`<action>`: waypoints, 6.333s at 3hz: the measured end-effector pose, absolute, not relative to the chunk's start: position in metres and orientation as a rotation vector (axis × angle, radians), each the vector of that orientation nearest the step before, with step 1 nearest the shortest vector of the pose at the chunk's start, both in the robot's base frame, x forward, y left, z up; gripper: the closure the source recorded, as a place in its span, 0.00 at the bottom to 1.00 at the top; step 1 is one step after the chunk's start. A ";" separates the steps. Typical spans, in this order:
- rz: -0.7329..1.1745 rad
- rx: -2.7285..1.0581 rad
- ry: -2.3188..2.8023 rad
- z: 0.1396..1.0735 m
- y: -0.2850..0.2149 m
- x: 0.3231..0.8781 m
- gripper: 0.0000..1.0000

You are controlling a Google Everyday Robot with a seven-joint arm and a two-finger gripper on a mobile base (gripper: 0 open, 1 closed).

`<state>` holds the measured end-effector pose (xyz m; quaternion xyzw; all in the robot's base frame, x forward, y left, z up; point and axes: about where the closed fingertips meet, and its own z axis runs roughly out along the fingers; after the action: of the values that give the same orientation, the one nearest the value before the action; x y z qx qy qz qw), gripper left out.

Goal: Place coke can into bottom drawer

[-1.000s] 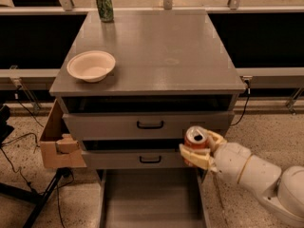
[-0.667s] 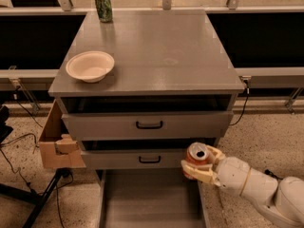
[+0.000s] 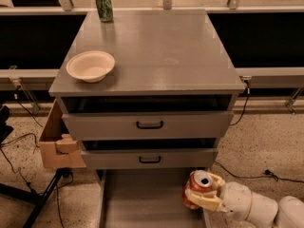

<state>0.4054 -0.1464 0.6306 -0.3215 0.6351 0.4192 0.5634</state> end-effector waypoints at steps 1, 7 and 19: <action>1.006 -0.752 1.506 0.627 -0.143 0.402 1.00; 1.381 -0.937 1.222 0.421 -0.008 0.435 1.00; 1.030 -1.175 1.442 0.182 0.068 0.504 0.00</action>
Offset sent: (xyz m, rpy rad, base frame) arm 0.0063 0.0455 -0.0840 0.1555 0.0382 0.0999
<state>0.5041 0.0677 0.1817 -0.4830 0.5928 0.4234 0.4858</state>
